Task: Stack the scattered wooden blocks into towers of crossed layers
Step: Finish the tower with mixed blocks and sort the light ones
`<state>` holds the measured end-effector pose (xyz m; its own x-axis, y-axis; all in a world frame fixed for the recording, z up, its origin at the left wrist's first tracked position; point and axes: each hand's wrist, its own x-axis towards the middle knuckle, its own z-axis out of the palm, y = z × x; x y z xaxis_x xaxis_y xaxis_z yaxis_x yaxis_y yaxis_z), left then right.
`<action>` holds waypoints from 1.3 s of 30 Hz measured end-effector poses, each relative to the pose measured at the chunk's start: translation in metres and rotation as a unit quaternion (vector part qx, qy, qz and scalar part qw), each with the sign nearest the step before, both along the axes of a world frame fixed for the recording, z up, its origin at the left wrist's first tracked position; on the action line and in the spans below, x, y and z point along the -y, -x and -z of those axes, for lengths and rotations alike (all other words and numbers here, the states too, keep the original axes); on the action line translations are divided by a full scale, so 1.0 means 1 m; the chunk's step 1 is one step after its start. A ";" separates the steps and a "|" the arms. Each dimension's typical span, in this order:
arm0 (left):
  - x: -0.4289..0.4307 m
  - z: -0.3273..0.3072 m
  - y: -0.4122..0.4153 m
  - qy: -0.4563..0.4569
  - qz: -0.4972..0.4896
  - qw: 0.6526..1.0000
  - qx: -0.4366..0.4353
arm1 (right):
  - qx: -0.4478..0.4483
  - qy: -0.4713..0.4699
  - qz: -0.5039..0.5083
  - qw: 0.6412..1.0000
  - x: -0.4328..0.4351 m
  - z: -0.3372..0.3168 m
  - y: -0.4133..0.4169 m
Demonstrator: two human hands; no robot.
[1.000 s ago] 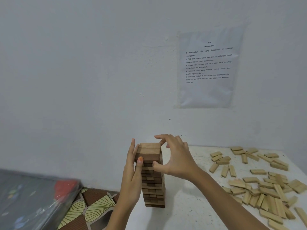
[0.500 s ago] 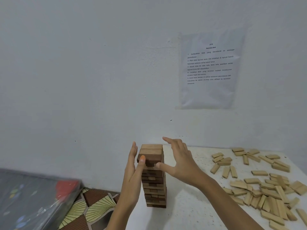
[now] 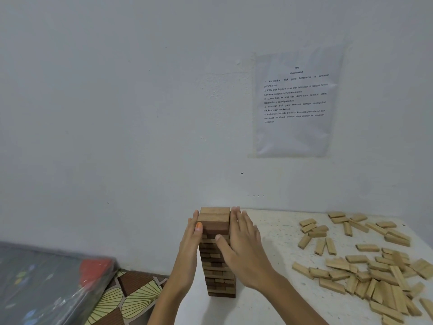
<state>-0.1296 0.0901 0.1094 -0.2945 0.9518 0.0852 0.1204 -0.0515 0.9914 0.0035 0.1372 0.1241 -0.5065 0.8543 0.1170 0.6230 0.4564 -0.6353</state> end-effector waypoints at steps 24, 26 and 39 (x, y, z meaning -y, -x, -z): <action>0.007 -0.015 -0.007 -0.079 -0.070 0.993 -0.042 | -0.110 0.013 0.023 0.994 0.004 -0.001 -0.009; 0.010 -0.024 -0.011 -0.125 -0.102 0.985 -0.054 | -0.175 0.008 0.025 0.984 0.005 -0.001 -0.014; 0.028 -0.062 -0.113 -0.275 -0.057 0.954 -0.110 | -0.330 -0.031 0.092 0.939 0.020 -0.005 -0.094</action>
<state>-0.0165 0.0621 0.1710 -0.3105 0.7090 0.6332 0.3577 -0.5300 0.7688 0.0973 0.1177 0.1296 -0.1505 0.9017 0.4054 0.1740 0.4279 -0.8869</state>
